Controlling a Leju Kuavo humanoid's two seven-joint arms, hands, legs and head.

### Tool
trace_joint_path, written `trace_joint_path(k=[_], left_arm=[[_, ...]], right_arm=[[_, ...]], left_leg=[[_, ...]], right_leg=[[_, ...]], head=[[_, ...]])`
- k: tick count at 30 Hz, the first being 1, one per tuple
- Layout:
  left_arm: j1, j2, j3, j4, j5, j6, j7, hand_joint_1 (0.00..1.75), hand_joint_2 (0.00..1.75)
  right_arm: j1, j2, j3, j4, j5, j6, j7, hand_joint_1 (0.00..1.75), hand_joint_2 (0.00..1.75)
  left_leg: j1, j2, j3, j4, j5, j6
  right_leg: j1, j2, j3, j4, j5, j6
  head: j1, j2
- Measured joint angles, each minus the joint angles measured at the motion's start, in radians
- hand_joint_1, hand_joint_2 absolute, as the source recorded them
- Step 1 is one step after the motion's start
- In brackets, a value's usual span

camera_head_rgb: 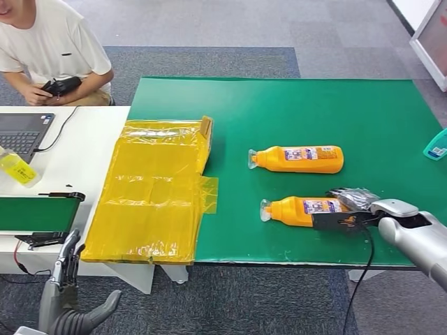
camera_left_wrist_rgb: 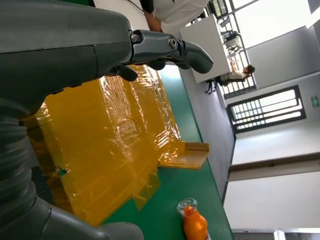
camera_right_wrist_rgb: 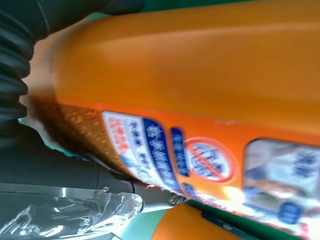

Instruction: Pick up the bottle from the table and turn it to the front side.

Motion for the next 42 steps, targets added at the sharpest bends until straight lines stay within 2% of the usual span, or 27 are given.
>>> trace_joint_path(k=[6, 9, 11, 13, 24, 30, 35, 37, 40, 42], left_arm=[[-0.001, 0.004, -0.006, 0.012, 0.001, -0.003, 0.0, 0.0, 1.75], [-0.001, 0.006, -0.006, 0.016, 0.003, -0.005, 0.0, 0.0, 1.75], [-0.001, 0.006, -0.006, 0.019, 0.006, -0.007, 0.0, 0.0, 1.75], [-0.001, 0.006, -0.006, 0.022, 0.008, -0.01, 0.0, 0.0, 1.75], [-0.005, 0.004, -0.001, 0.035, 0.003, -0.029, 0.0, 0.0, 1.75], [-0.009, -0.001, 0.001, 0.036, 0.0, -0.025, 0.0, 0.0, 1.75], [-0.015, -0.005, -0.019, 0.035, 0.048, -0.034, 0.016, 0.0, 1.75], [-0.017, -0.007, -0.032, 0.032, 0.06, -0.036, 0.023, 0.0, 1.75], [-0.017, -0.009, -0.041, 0.03, 0.067, -0.039, 0.024, 0.0, 1.75], [-0.018, -0.009, -0.043, 0.029, 0.075, -0.049, 0.024, 0.0, 1.75]], right_arm=[[0.005, 0.028, -0.023, 0.027, 0.015, -0.015, -0.002, 0.0, 1.75], [0.007, 0.041, -0.032, 0.037, 0.02, -0.021, -0.003, 0.31, 1.75], [0.007, 0.047, -0.038, 0.044, 0.023, -0.02, -0.005, 1.07, 1.75], [0.008, 0.05, -0.041, 0.05, 0.025, -0.02, -0.009, 1.71, 1.75], [0.025, 0.053, -0.084, 0.052, 0.044, -0.042, -0.042, 1.75, 1.75], [0.123, 0.06, -0.185, -0.041, 0.174, -0.2, -0.08, 1.75, 1.75], [0.284, 0.131, -0.36, -0.246, 0.356, -0.334, -0.114, 1.75, 1.75], [0.341, 0.168, -0.418, -0.324, 0.401, -0.344, -0.11, 1.75, 1.75], [0.392, 0.201, -0.482, -0.396, 0.422, -0.341, -0.114, 1.61, 1.75], [0.411, 0.217, -0.517, -0.423, 0.429, -0.342, -0.13, 1.65, 1.75]], left_leg=[[0.0, 0.0, 0.0, 0.0, 0.0, 0.0], [0.0, 0.0, 0.001, 0.0, 0.0, 0.0], [0.0, 0.0, 0.001, 0.0, 0.0, 0.0], [0.0, 0.0, 0.001, 0.0, 0.0, 0.0], [0.0, 0.0, 0.002, 0.0, 0.0, 0.0], [0.0, 0.0, 0.001, 0.0, 0.0, 0.0], [0.002, 0.0, 0.0, 0.0, -0.001, -0.001], [0.002, 0.0, 0.0, 0.0, -0.001, -0.001], [0.002, -0.001, -0.001, 0.0, -0.001, -0.001], [0.002, -0.001, -0.001, 0.0, -0.001, -0.001]], right_leg=[[0.0, 0.0, 0.001, 0.0, 0.0, 0.0], [0.0, 0.0, 0.001, 0.0, 0.0, 0.0], [0.0, 0.0, 0.001, 0.0, 0.0, 0.0], [0.0, 0.0, 0.001, 0.0, 0.001, 0.0], [0.0, 0.0, 0.001, 0.0, 0.001, 0.001], [0.0, 0.0, 0.001, 0.0, 0.001, 0.001], [0.002, 0.0, 0.0, 0.0, -0.001, -0.001], [0.002, 0.0, 0.0, 0.0, -0.001, -0.001], [0.002, -0.001, 0.0, 0.0, -0.002, -0.001], [0.002, -0.001, 0.0, 0.0, -0.001, -0.001]], head=[[0.0, 0.0], [0.0, 0.0], [0.0, 0.0], [0.0, 0.0], [0.0, 0.0], [0.0, 0.0], [0.0, 0.0], [0.0, 0.0], [0.0, 0.0], [0.0, 0.0]])
